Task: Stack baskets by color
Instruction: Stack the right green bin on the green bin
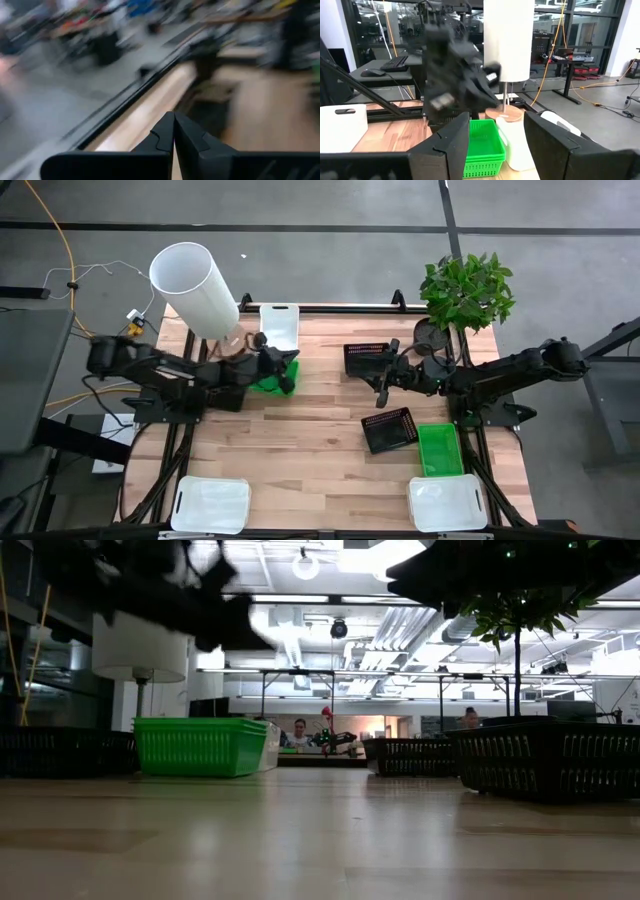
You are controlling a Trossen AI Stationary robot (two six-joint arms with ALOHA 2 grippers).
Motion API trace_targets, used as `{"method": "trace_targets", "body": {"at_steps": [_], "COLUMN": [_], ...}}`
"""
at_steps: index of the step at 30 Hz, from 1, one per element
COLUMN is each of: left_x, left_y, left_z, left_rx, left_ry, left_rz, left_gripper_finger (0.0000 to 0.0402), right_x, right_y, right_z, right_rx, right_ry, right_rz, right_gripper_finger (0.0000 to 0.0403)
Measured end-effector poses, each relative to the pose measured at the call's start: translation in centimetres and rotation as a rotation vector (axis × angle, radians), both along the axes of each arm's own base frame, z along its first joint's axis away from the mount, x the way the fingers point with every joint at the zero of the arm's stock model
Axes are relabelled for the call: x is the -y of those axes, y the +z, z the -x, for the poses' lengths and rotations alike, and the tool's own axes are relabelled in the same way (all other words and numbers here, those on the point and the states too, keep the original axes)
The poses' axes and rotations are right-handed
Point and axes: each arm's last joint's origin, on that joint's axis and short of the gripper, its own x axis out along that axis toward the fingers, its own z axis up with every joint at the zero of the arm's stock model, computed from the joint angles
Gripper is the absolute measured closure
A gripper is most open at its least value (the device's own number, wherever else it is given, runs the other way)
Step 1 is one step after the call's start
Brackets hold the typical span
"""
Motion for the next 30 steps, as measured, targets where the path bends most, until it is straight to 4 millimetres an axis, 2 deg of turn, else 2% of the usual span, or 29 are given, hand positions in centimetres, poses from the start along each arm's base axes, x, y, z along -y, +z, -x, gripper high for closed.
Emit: {"method": "trace_targets", "body": {"at_steps": [6,12,14,21,30], "left_x": [3.5,5.9,6.2,6.2,6.2], "left_y": [4.9,7.5,7.6,6.4,6.3], "left_z": [2.4,5.8,6.7,8.9,9.3], "left_rx": [0.173,0.234,0.236,0.314,0.332], "left_ry": [-0.358,-0.481,-0.47,-0.405,-0.427], "left_rz": [-0.059,-0.06,-0.058,-0.095,-0.09], "left_gripper_finger": [0.0401,0.0401,0.0401,0.0401,0.0401], "right_x": [0.0,-0.5,-0.9,-1.7,-1.9], "right_y": [-0.1,-0.1,-0.1,0.0,0.0], "right_z": [0.0,0.0,0.0,0.1,0.0], "right_rx": [0.0,-0.004,-0.005,0.002,0.005], "right_ry": [0.002,0.025,0.04,0.072,0.083], "right_rz": [-0.025,-0.033,-0.029,-0.027,-0.082], "right_gripper_finger": [0.0226,0.0226,0.0226,0.0226,0.0226]}}
